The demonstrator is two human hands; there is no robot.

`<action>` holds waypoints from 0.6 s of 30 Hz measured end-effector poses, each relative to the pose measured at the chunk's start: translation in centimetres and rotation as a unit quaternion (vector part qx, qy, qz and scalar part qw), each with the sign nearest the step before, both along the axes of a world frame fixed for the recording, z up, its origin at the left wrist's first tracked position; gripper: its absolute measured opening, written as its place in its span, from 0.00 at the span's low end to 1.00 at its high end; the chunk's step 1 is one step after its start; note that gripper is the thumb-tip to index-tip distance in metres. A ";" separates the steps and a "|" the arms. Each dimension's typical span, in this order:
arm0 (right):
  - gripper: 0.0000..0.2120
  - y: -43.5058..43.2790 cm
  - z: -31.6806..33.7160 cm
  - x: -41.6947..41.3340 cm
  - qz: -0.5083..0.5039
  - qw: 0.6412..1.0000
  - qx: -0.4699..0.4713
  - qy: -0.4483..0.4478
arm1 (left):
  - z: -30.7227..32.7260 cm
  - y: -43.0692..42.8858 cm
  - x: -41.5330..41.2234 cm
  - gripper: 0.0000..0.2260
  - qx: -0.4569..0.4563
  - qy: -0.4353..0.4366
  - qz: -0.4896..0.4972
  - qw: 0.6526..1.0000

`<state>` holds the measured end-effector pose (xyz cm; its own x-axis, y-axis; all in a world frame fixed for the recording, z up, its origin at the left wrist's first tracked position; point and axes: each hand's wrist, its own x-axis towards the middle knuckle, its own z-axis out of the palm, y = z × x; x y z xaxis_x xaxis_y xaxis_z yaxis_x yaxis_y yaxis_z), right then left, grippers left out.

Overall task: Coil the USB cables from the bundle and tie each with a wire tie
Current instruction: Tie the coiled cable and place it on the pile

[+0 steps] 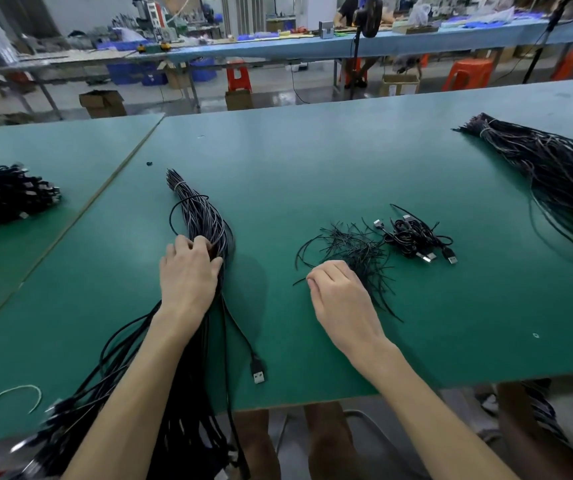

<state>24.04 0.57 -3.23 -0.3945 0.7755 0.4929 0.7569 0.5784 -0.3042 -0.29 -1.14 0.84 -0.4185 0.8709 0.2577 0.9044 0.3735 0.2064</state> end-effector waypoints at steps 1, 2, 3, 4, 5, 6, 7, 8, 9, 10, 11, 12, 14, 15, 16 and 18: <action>0.05 0.0 0.0 0.0 -0.002 1.000 0.003 0.002 | 0.1 0.0 0.1 0.14 0.015 -0.011 0.008 1.000; 0.06 0.0 0.0 0.0 -0.002 1.000 0.003 -0.002 | 0.1 0.1 0.1 0.13 0.030 -0.022 0.015 0.999; 0.06 0.0 -0.1 0.0 0.000 1.000 0.000 -0.008 | 0.2 0.1 0.1 0.12 0.043 -0.034 0.019 0.998; 0.07 0.0 -0.1 0.0 0.002 1.000 -0.006 -0.013 | 0.2 0.1 0.0 0.11 0.051 -0.048 0.025 0.997; 0.08 0.1 -0.1 0.0 0.003 1.000 -0.012 -0.016 | 0.4 0.2 -0.1 0.11 0.048 -0.065 0.034 0.996; 0.09 0.1 -0.1 0.1 0.002 1.000 -0.016 -0.017 | 0.6 0.3 -0.3 0.11 0.034 -0.080 0.046 0.995; 0.09 0.1 -0.1 0.1 0.001 1.000 -0.018 -0.017 | 0.8 0.4 -0.5 0.13 0.011 -0.089 0.056 0.994; 0.09 0.1 -0.2 0.1 -0.001 1.000 -0.019 -0.016 | 1.0 0.5 -0.5 0.14 -0.011 -0.089 0.061 0.994; 0.08 0.1 -0.2 0.1 -0.003 1.000 -0.018 -0.015 | 1.2 0.5 -0.5 0.15 -0.024 -0.085 0.060 0.994; 0.08 0.1 -0.1 0.1 -0.004 1.000 -0.018 -0.015 | 1.4 0.6 -0.3 0.16 -0.026 -0.083 0.058 0.995; 0.08 0.0 -0.1 0.1 -0.004 1.000 -0.020 -0.017 | 1.6 0.6 0.0 0.15 -0.021 -0.086 0.053 0.995; 0.09 0.0 0.0 0.1 -0.004 1.000 -0.022 -0.020 | 1.8 0.5 0.4 0.15 -0.015 -0.099 0.047 0.994; 0.09 0.0 0.1 0.2 -0.003 0.999 -0.024 -0.025 | 1.9 0.2 1.2 0.15 -0.009 -0.138 0.029 0.990; 0.09 0.0 0.0 0.2 -0.003 0.999 -0.023 -0.026 | 1.9 0.0 1.5 0.15 -0.006 -0.151 0.019 0.988; 0.09 0.0 0.1 0.3 -0.003 0.999 -0.023 -0.026 | 2.1 -0.3 2.1 0.15 -0.002 -0.159 0.006 0.987; 0.10 0.0 0.2 0.2 -0.001 0.999 -0.023 -0.024 | 2.5 -0.7 3.3 0.15 0.002 -0.189 -0.039 0.981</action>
<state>24.22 0.55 -3.03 -0.4160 0.7977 0.4365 0.7719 0.5635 -0.2943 3.02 -1.85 3.30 -0.4171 0.9033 0.1001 0.7887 0.3050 0.5338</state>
